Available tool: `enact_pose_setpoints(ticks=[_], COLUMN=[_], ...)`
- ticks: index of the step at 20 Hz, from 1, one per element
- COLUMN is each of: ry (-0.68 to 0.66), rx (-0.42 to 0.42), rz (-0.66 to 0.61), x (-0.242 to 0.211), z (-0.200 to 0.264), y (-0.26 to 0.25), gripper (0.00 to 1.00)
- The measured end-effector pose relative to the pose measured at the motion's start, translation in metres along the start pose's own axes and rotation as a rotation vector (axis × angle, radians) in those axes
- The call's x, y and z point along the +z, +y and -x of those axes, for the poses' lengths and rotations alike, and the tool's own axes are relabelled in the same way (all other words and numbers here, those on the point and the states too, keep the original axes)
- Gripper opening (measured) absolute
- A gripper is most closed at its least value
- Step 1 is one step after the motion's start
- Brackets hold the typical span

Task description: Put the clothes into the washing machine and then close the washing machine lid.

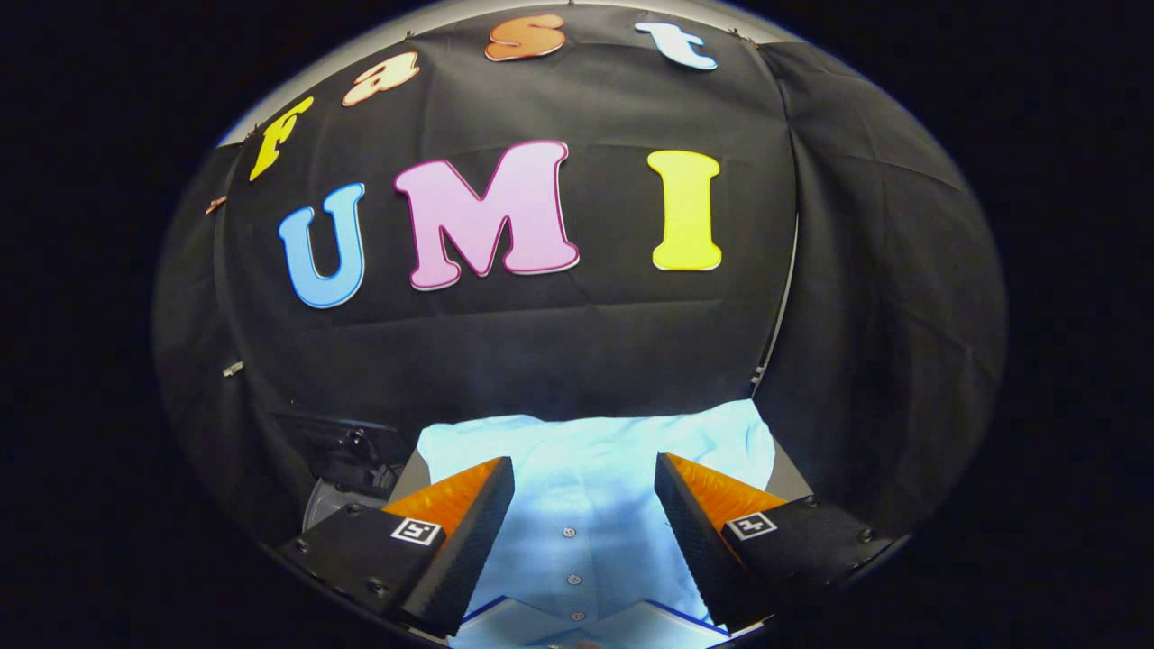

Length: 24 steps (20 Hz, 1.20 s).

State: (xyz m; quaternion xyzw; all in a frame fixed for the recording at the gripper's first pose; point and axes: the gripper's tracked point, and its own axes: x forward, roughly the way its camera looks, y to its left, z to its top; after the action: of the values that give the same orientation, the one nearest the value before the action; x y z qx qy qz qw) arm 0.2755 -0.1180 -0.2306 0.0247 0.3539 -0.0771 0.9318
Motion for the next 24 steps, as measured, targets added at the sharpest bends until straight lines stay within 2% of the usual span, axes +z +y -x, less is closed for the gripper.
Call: enact_pose_setpoints(ticks=[11,20,21,24], ry=[0.195,0.254,0.259,0.257], rx=[-0.039,-0.048,-0.038,-0.026], rz=[0.031,0.081,0.084,0.096], x=[-0.046,-0.054,-0.053,-0.052], z=[-0.040,-0.045,-0.045,-0.049], y=[-0.011,-0.012,-0.010,-0.009], gripper=[0.99,0.95,0.90,0.40])
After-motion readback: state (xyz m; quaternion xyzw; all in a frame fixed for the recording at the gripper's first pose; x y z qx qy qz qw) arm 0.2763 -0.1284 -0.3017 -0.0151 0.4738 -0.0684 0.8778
